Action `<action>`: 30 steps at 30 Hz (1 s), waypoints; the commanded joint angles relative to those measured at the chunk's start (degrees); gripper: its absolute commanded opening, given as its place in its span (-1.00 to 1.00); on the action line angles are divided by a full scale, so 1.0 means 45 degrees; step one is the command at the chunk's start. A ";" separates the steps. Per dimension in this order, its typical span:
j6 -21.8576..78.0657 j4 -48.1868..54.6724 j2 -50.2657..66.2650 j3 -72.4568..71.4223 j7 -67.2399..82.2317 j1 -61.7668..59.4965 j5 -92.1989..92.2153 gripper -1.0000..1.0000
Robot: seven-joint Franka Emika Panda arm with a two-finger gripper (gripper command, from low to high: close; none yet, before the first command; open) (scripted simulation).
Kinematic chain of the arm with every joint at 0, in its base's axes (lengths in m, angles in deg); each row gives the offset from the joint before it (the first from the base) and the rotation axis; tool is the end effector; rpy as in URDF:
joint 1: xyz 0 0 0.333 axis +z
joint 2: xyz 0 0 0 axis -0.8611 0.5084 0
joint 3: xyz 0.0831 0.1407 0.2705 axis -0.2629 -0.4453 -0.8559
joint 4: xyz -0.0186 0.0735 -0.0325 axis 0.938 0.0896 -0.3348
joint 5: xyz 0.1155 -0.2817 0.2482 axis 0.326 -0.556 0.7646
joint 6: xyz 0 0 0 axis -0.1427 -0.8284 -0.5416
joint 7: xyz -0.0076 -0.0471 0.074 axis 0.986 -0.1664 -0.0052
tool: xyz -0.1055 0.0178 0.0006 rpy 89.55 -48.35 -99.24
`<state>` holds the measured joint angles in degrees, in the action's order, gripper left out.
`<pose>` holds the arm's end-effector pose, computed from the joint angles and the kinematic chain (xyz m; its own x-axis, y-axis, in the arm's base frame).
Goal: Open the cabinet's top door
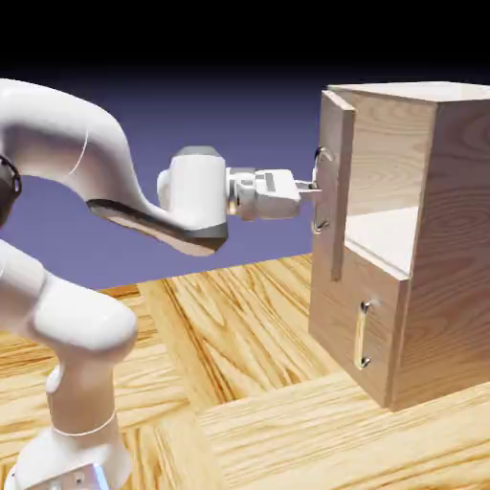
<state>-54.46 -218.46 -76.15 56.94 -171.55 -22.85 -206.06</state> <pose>0.3522 0.0781 0.4911 -0.3185 -0.6313 0.7071 -0.3176 -0.6317 -0.7071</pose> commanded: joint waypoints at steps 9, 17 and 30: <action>0.0468 -0.0083 0.0342 -0.3570 -0.0201 -0.2333 0.2776 -1.00; -0.2141 0.0093 0.0165 -0.6068 -0.0815 -0.6025 0.3205 -1.00; 0.1739 0.0914 0.0266 -1.0946 0.0595 -0.7106 0.9211 -1.00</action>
<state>-46.69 -214.35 -74.95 7.69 -168.90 -54.83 -164.70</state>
